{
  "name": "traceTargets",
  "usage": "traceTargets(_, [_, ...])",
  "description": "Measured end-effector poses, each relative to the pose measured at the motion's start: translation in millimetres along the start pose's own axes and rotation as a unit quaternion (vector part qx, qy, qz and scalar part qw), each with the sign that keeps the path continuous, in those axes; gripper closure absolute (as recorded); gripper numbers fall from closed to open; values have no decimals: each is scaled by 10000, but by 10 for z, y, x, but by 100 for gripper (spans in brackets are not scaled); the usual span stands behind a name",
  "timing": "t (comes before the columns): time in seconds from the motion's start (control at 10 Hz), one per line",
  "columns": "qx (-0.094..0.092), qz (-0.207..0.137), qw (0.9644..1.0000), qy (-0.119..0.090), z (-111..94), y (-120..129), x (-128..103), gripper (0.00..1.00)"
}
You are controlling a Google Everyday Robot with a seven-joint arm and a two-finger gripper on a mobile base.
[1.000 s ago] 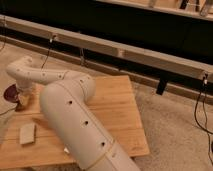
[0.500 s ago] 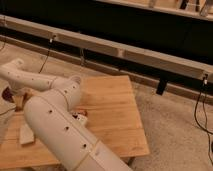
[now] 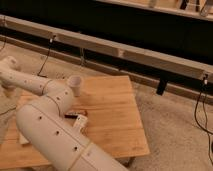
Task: Push the ceramic bowl across the table
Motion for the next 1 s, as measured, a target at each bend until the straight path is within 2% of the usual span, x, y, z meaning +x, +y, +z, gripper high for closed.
traceTargets(0.2, [41, 488, 9988, -2, -220, -269, 166, 35])
traceTargets(0.3, [40, 602, 9982, 20, -280, -338, 233, 35])
traceTargets(1.0, [12, 594, 9982, 18, -276, -294, 211, 35])
